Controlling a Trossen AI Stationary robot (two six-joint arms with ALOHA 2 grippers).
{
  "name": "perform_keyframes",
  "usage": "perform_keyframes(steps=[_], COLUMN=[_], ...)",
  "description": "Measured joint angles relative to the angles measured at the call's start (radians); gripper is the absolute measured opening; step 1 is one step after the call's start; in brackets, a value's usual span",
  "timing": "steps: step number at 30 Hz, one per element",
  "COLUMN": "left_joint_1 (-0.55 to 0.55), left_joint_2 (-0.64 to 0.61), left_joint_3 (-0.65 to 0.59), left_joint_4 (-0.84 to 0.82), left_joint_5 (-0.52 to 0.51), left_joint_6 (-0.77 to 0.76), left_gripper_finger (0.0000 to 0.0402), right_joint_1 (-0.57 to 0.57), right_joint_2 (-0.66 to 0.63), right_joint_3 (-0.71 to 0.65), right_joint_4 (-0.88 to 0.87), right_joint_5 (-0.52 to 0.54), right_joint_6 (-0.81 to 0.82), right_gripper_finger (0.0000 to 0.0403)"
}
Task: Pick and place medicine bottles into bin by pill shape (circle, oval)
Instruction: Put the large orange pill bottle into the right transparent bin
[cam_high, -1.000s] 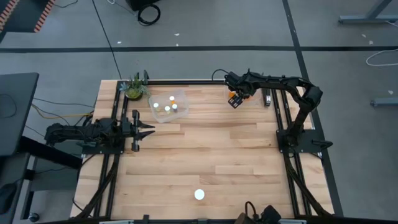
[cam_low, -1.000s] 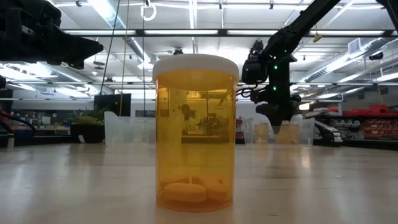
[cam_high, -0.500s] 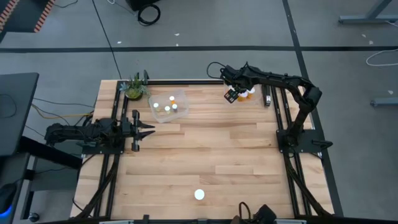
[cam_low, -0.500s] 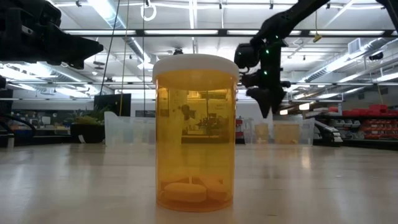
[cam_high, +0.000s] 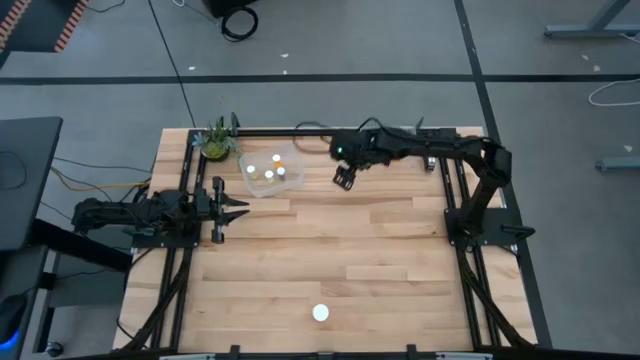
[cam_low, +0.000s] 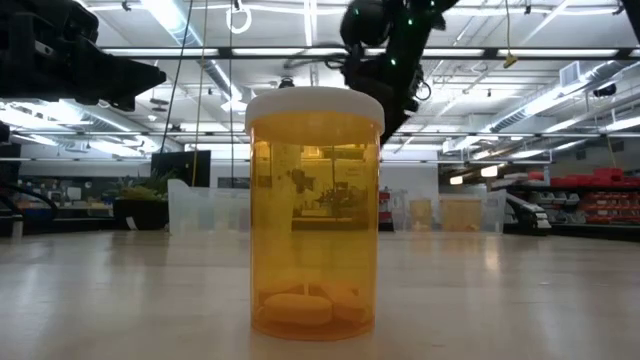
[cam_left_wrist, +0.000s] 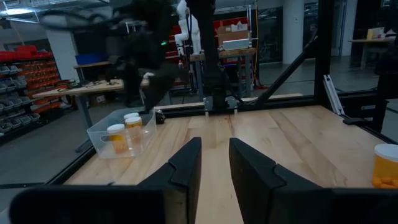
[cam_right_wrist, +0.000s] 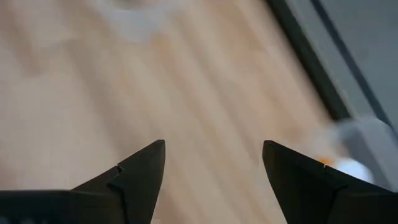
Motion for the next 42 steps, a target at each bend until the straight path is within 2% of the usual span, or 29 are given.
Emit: perform_keyframes(steps=[5,13,23,33,42], left_joint_1=[0.000,0.000,0.000,0.000,0.001], left_joint_2=[0.000,0.000,0.000,0.000,0.006], left_joint_3=[0.000,0.000,0.000,0.000,0.000], left_joint_4=[0.000,0.000,0.000,0.000,-0.001], left_joint_5=[0.000,0.000,0.000,0.000,0.000], left_joint_6=[0.000,0.000,0.000,0.000,0.000], left_gripper_finger=[0.0087,0.0094,0.0090,0.0095,0.0087], right_joint_1=[0.141,0.374,0.619,0.759,0.811], right_joint_2=[0.000,0.000,0.000,0.016,0.134], right_joint_3=[0.000,0.000,0.000,0.001,0.000], right_joint_4=[0.073,0.164,0.303,0.426,0.563], right_joint_5=[-0.062,-0.070,0.017,0.070,0.061], right_joint_6=[0.003,0.066,0.112,0.103,0.061], right_gripper_finger=[0.0278,0.0278,0.0278,0.0278,0.0278])
